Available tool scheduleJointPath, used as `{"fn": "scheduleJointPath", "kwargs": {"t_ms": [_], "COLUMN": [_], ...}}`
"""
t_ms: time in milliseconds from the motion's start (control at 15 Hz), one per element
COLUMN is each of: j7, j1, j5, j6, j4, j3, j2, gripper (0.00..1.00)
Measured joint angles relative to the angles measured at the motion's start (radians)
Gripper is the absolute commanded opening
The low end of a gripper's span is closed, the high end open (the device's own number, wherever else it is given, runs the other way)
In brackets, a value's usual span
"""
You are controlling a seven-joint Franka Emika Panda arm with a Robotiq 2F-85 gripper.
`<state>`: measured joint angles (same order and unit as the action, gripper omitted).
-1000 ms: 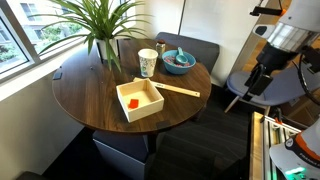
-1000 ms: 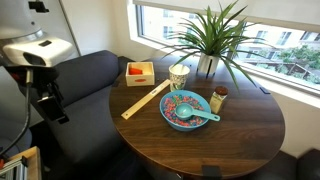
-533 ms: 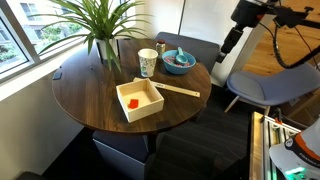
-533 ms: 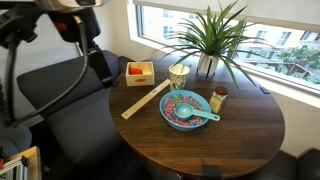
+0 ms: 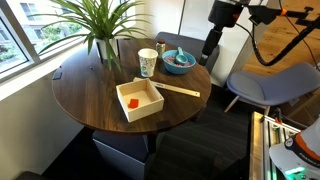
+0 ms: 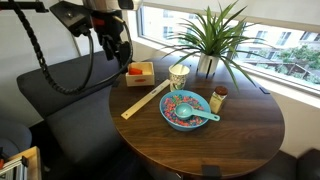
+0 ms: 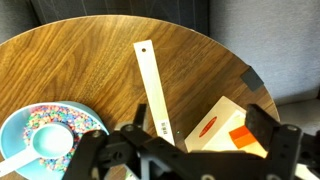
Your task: Move the box to the right.
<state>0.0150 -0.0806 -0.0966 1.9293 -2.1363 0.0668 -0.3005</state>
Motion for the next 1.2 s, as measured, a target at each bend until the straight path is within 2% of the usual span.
{"fn": "scheduleJointPath", "kwargs": {"t_ms": [133, 400, 800, 1067, 1200], "j7": [0.026, 0.254, 0.673, 0.909, 0.999], "j1": [0.002, 0.006, -0.002, -0.01, -0.019], "j5": [-0.016, -0.023, 0.014, 0.077, 0.1], "j6": [0.0, 0.008, 0.059, 0.045, -0.003], "j4": [0.003, 0.032, 0.175, 0.279, 0.331], "j3": [-0.001, 0.022, 0.094, 0.087, 0.081], "j2": [0.0, 0.059, 0.266, 0.389, 0.447], "gripper": [1.0, 1.0, 1.0, 1.0, 1.0]}}
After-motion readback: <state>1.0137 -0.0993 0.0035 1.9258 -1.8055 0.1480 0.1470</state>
